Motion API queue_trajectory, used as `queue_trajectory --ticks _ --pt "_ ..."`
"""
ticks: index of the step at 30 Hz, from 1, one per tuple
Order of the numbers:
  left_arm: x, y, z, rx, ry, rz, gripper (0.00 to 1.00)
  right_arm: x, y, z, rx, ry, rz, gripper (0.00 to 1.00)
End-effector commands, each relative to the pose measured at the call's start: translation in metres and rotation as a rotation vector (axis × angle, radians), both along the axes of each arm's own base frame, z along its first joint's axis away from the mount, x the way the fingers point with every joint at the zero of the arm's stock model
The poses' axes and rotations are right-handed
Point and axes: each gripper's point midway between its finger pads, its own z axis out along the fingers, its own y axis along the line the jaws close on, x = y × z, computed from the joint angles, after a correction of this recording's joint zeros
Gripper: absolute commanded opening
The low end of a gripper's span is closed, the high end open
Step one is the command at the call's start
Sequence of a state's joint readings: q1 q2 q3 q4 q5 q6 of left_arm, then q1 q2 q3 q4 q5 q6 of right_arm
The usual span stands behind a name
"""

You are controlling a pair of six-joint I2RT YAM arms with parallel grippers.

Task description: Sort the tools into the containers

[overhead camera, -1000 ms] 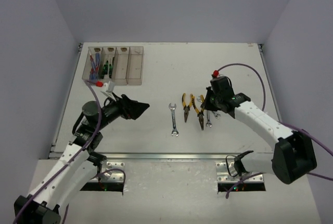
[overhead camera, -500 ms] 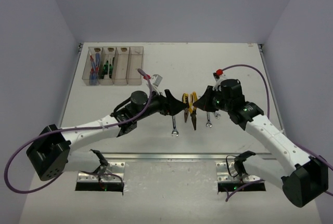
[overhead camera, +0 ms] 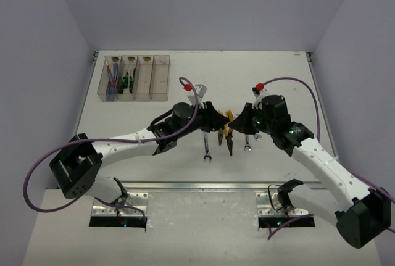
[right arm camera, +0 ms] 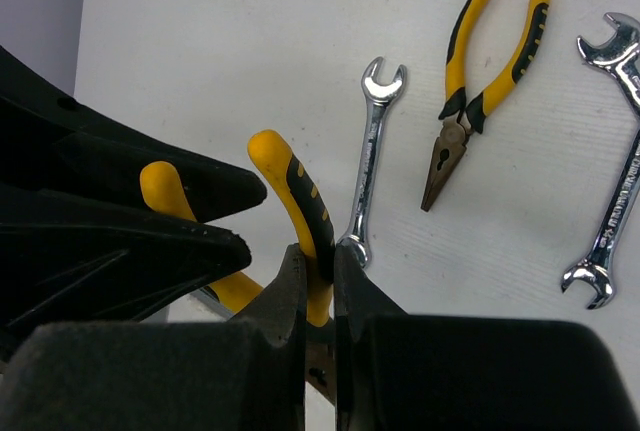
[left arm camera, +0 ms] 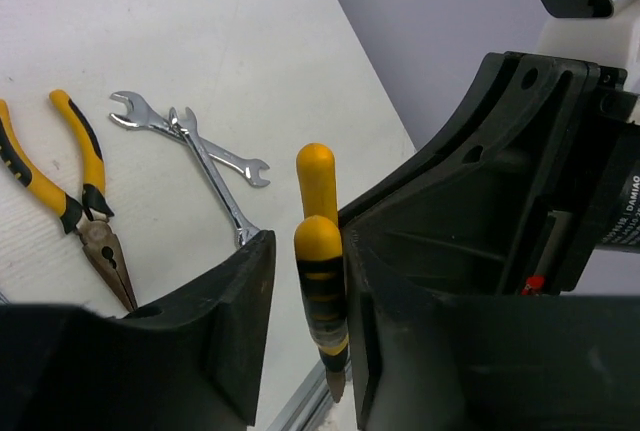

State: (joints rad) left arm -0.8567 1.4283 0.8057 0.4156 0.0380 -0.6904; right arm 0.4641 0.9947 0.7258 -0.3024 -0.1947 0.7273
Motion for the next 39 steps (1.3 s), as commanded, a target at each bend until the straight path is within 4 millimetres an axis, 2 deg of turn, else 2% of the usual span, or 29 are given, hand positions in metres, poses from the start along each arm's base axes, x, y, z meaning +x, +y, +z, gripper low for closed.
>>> queue_trajectory --ticks 1,3,5,6,7,8,9,10,11,13,14,15,19,22,23,25,27,29,30,34,37,39 --pt "0.005 -0.017 0.024 -0.029 -0.059 -0.026 0.06 0.003 0.014 0.035 0.085 -0.089 0.037 0.0" --pt "0.005 -0.021 0.025 -0.01 -0.072 -0.044 0.0 0.002 0.013 0.027 0.076 -0.083 0.042 0.0" --pt "0.008 -0.02 0.025 0.023 -0.081 -0.039 0.0 0.001 0.011 0.022 0.062 -0.082 0.04 0.0" --pt "0.01 -0.018 0.025 0.043 -0.088 -0.033 0.0 0.002 0.009 0.019 0.052 -0.085 0.029 0.04" --pt "0.012 -0.015 0.026 0.064 -0.096 -0.023 0.0 0.002 0.006 0.017 0.042 -0.09 0.017 0.14" --pt "0.015 -0.013 0.025 0.088 -0.105 -0.014 0.0 0.003 0.003 0.016 0.032 -0.095 0.002 0.33" --pt "0.016 -0.01 0.023 0.118 -0.113 -0.016 0.0 0.005 -0.002 0.013 0.019 -0.101 -0.02 0.56" --pt "0.019 -0.007 0.023 0.145 -0.123 -0.015 0.0 0.006 -0.006 0.01 0.002 -0.101 -0.039 0.73" --pt "0.024 -0.005 0.026 0.167 -0.133 -0.012 0.0 0.008 -0.01 0.006 -0.017 -0.097 -0.055 0.84" --pt "0.042 0.011 0.026 0.217 -0.145 0.042 0.0 0.008 -0.018 -0.004 -0.069 -0.072 -0.072 0.9" --pt "0.047 0.02 0.022 0.243 -0.131 0.06 0.0 0.009 -0.022 -0.008 -0.093 -0.065 -0.084 0.91" --pt "0.048 0.02 0.024 0.243 -0.133 0.062 0.0 0.009 -0.023 -0.009 -0.1 -0.065 -0.083 0.91" --pt "0.096 0.087 0.034 0.278 -0.097 0.252 0.0 0.01 -0.046 -0.015 -0.178 -0.102 -0.13 0.94" --pt "0.113 0.117 0.043 0.326 -0.084 0.351 0.0 0.012 -0.059 -0.017 -0.222 -0.108 -0.15 0.95" --pt "0.12 0.127 0.054 0.346 -0.083 0.395 0.0 0.012 -0.063 -0.019 -0.242 -0.111 -0.152 0.95" --pt "0.146 0.174 0.074 0.417 -0.089 0.59 0.0 0.012 -0.069 -0.023 -0.266 -0.108 -0.15 0.95" --pt "0.169 0.213 0.087 0.476 -0.086 0.726 0.0 0.01 -0.072 -0.027 -0.285 -0.109 -0.139 0.95" --pt "0.184 0.234 0.107 0.49 -0.108 0.798 0.0 0.009 -0.072 -0.03 -0.292 -0.107 -0.136 0.95" --pt "0.2 0.254 0.114 0.505 -0.127 0.855 0.0 0.008 -0.072 -0.032 -0.294 -0.101 -0.131 0.95" --pt "0.246 0.312 0.12 0.546 -0.159 0.979 0.0 0.005 -0.07 -0.037 -0.29 -0.089 -0.11 0.95" --pt "0.274 0.338 0.123 0.592 -0.2 0.984 0.0 0.002 -0.065 -0.038 -0.272 -0.085 -0.085 0.95" --pt "0.292 0.347 0.123 0.647 -0.282 0.947 0.0 0.0 -0.061 -0.037 -0.254 -0.092 -0.066 0.95"
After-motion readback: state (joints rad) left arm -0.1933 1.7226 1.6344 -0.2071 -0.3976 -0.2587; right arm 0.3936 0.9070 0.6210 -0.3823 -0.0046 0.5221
